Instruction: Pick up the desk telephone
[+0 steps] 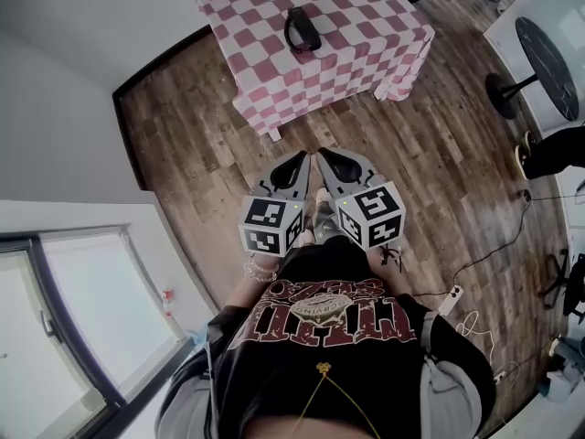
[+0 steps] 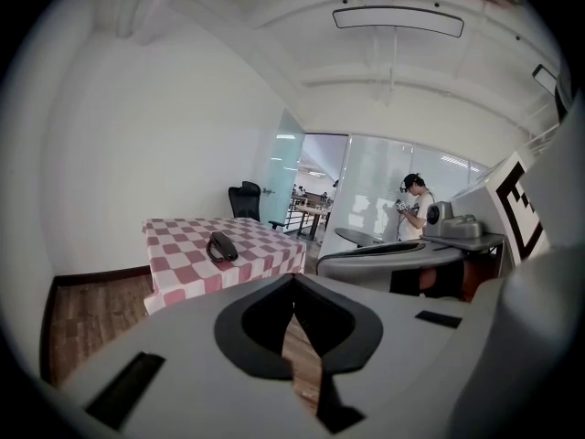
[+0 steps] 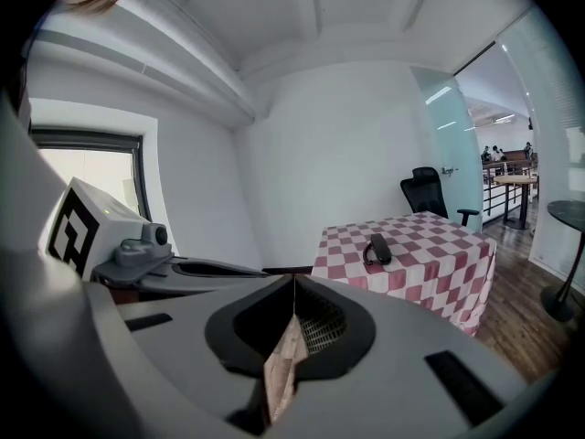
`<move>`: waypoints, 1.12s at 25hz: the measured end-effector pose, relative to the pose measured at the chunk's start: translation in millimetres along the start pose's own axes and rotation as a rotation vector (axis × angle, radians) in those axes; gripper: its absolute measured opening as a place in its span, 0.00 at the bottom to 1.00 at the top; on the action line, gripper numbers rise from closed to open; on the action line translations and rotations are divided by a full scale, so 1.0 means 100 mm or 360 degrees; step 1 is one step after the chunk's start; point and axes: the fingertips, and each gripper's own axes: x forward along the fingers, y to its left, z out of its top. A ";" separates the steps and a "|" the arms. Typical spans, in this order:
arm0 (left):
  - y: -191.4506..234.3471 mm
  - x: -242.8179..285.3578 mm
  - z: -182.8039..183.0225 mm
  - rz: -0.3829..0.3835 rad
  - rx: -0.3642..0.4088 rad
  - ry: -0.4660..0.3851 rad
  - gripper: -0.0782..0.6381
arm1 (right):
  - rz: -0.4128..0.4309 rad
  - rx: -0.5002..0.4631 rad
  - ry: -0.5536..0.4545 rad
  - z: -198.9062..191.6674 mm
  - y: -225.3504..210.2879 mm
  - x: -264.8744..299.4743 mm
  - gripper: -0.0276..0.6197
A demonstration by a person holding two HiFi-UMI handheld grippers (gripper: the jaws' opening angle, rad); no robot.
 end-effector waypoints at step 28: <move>0.19 1.16 0.54 0.0142 -0.0028 -0.0020 0.12 | 0.0161 -0.0055 0.0011 0.51 -1.20 0.56 0.07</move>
